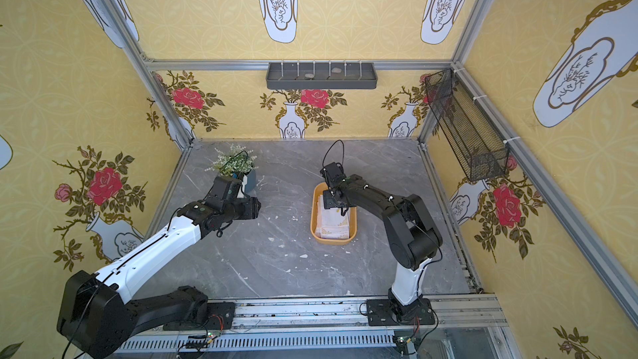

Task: Take out the stationery paper from the storage box
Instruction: Pick up the stationery paper from the storage box.

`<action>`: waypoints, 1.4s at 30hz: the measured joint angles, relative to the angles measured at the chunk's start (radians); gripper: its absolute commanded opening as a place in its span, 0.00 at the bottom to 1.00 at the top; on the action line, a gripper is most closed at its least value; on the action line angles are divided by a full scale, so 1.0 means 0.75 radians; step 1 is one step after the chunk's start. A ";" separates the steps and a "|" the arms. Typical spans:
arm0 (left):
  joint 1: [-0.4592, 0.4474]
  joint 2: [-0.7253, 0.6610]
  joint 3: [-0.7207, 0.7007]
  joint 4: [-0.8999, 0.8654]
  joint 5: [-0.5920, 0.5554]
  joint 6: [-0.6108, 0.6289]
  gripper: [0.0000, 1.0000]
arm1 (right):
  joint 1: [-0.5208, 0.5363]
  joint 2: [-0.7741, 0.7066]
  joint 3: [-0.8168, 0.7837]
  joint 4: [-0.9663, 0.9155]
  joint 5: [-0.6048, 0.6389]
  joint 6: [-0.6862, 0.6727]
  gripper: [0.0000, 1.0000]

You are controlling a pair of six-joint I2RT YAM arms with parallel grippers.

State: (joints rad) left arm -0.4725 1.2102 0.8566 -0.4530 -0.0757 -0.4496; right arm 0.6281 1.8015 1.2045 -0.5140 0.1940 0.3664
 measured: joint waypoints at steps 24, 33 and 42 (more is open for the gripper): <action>-0.005 0.008 -0.002 -0.001 -0.005 -0.006 0.69 | -0.010 -0.034 -0.039 0.069 0.079 0.045 0.20; -0.009 0.024 -0.025 0.051 0.024 -0.021 0.69 | -0.008 -0.102 -0.026 0.054 0.117 0.045 0.06; -0.009 0.026 -0.111 0.277 0.215 -0.075 0.73 | -0.008 -0.222 -0.035 0.048 0.101 0.056 0.06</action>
State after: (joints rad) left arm -0.4789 1.2297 0.7731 -0.2451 0.0856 -0.5060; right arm 0.6220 1.6348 1.1782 -0.4782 0.2695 0.4084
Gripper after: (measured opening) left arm 0.718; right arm 0.061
